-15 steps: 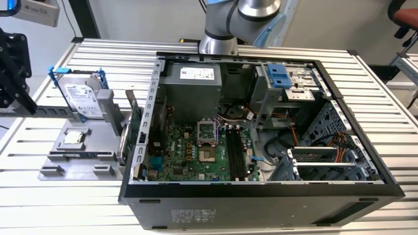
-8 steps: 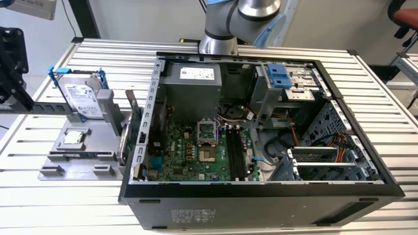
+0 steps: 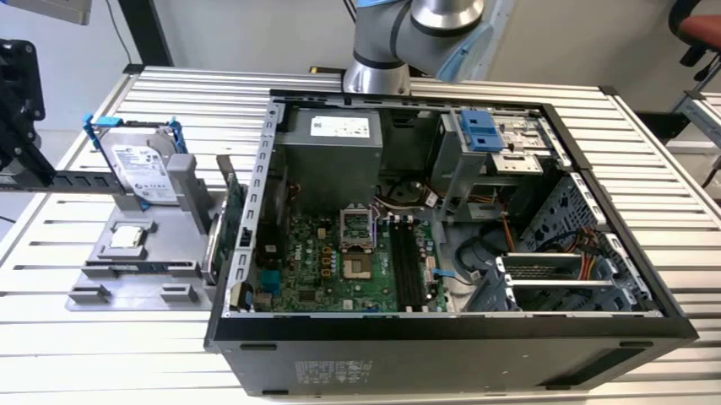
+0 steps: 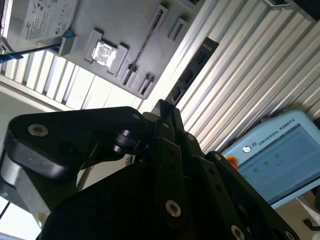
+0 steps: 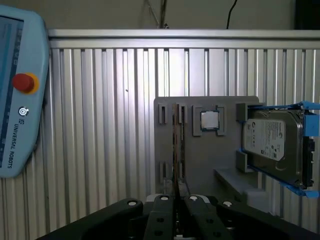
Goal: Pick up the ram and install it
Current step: 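Pick up the ram and move it above insertion slot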
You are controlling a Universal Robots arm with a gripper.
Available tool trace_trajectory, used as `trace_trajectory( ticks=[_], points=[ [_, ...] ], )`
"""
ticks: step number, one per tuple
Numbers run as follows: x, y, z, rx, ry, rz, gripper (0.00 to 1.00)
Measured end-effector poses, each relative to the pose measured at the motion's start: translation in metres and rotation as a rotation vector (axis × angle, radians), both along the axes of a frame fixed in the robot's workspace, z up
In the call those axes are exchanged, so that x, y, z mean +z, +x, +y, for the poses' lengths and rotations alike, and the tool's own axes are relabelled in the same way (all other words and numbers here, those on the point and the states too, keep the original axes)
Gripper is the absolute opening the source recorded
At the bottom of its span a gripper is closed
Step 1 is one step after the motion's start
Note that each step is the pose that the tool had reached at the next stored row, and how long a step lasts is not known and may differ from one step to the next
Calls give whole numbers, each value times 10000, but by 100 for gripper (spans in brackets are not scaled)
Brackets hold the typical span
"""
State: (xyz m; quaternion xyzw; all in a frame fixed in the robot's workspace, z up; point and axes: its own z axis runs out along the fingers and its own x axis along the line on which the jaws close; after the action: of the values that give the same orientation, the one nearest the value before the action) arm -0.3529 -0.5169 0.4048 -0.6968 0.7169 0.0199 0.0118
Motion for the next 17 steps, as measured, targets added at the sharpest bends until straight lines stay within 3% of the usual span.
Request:
trace_trajectory(
  ticks=[10,17],
  points=[
    [64,0,0,-1,0,1,0],
    [69,6,0,1,-1,1,0]
  ],
)
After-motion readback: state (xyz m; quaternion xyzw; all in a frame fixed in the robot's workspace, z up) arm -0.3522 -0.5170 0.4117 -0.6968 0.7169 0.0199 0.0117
